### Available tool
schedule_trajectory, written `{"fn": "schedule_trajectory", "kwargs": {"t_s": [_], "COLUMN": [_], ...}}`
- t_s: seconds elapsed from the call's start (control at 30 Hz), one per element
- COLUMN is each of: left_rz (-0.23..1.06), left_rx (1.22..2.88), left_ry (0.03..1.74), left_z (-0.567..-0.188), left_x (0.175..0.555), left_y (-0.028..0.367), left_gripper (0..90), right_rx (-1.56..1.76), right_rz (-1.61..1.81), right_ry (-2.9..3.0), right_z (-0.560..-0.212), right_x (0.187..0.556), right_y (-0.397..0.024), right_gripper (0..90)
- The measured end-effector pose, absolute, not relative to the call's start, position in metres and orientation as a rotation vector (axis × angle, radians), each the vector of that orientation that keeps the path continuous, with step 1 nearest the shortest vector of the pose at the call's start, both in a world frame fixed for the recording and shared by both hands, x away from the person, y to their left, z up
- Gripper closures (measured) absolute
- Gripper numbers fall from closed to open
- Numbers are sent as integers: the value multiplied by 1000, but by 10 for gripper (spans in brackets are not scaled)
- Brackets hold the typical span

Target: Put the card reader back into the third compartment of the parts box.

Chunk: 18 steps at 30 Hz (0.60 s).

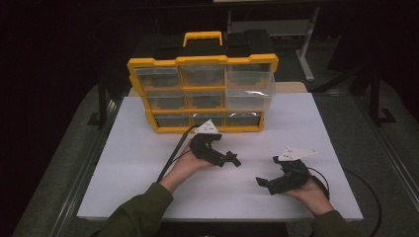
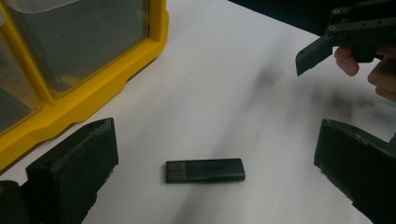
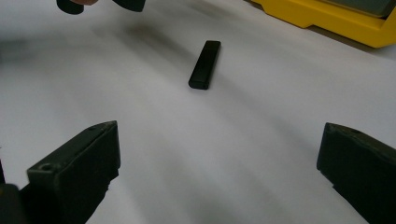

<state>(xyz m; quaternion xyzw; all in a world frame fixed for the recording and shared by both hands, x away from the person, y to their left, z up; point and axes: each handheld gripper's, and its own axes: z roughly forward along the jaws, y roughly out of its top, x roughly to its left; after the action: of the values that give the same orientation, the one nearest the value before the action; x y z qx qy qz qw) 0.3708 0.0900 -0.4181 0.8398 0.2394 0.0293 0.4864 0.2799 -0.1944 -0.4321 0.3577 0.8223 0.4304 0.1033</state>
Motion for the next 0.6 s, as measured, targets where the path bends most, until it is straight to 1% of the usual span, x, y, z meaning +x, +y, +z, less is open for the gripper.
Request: {"fn": "schedule_trajectory", "kwargs": {"t_s": [0.3, 0.6], "left_rz": [65, 57], "left_rx": [2073, 2090], "left_ry": [588, 613], "left_z": [-428, -441], "left_x": [371, 372], "left_y": [75, 68], "left_gripper": [0, 0], "right_rx": [1050, 1050], "right_rz": [1265, 1261], "right_ry": [2428, 2430], "right_z": [-433, -433], "right_x": [280, 280], "right_y": [-194, -193], "right_gripper": [0, 0]}}
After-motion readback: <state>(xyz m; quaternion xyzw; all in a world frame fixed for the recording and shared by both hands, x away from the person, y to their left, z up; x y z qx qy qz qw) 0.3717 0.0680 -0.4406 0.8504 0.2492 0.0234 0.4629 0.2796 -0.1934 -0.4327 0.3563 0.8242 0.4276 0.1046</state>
